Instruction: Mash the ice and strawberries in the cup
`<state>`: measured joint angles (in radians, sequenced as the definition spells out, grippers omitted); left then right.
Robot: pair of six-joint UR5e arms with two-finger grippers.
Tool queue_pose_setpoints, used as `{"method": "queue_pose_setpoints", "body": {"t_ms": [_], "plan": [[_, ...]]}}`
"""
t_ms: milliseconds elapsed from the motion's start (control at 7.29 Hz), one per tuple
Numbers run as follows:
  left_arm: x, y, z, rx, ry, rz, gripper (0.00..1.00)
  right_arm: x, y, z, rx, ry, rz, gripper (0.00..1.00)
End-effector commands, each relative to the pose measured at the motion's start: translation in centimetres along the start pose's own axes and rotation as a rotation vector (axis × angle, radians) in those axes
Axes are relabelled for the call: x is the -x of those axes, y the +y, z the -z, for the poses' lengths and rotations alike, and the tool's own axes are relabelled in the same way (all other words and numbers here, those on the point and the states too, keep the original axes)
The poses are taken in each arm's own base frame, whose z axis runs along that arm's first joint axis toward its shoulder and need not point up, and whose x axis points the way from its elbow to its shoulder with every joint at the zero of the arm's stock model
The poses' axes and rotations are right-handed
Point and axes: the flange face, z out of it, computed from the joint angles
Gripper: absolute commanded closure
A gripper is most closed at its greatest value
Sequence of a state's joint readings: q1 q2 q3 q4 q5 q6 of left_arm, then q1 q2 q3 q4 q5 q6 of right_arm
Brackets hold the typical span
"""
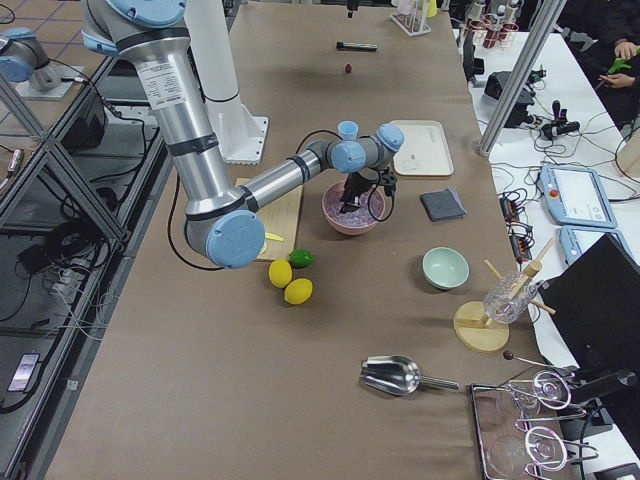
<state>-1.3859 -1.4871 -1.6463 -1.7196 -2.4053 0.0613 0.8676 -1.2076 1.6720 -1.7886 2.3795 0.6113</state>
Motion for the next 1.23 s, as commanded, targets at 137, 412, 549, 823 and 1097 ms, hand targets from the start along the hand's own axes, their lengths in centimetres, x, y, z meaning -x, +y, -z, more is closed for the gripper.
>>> {"method": "queue_pose_setpoints", "body": {"t_ms": [137,412,549,823,1097], "plan": [[0.0,0.1,0.1,-0.002,0.0,-0.001,0.02,1.0,0.1,0.5,-0.003,-0.014,0.015,0.57],[-0.1,0.3,0.1,-0.002,0.0,-0.001,0.02,0.9,0.2,0.0,0.003,-0.011,0.032,0.61],[-0.1,0.5,0.1,-0.002,0.0,-0.001,0.02,1.0,0.2,0.2,0.003,-0.015,0.034,0.65],[-0.1,0.5,0.1,-0.002,0.0,-0.001,0.02,0.7,0.0,1.2,-0.007,-0.024,0.023,0.72],[-0.1,0.4,0.1,-0.003,0.0,-0.002,0.02,0.4,-0.4,2.6,-0.025,-0.033,0.014,0.74]]}}
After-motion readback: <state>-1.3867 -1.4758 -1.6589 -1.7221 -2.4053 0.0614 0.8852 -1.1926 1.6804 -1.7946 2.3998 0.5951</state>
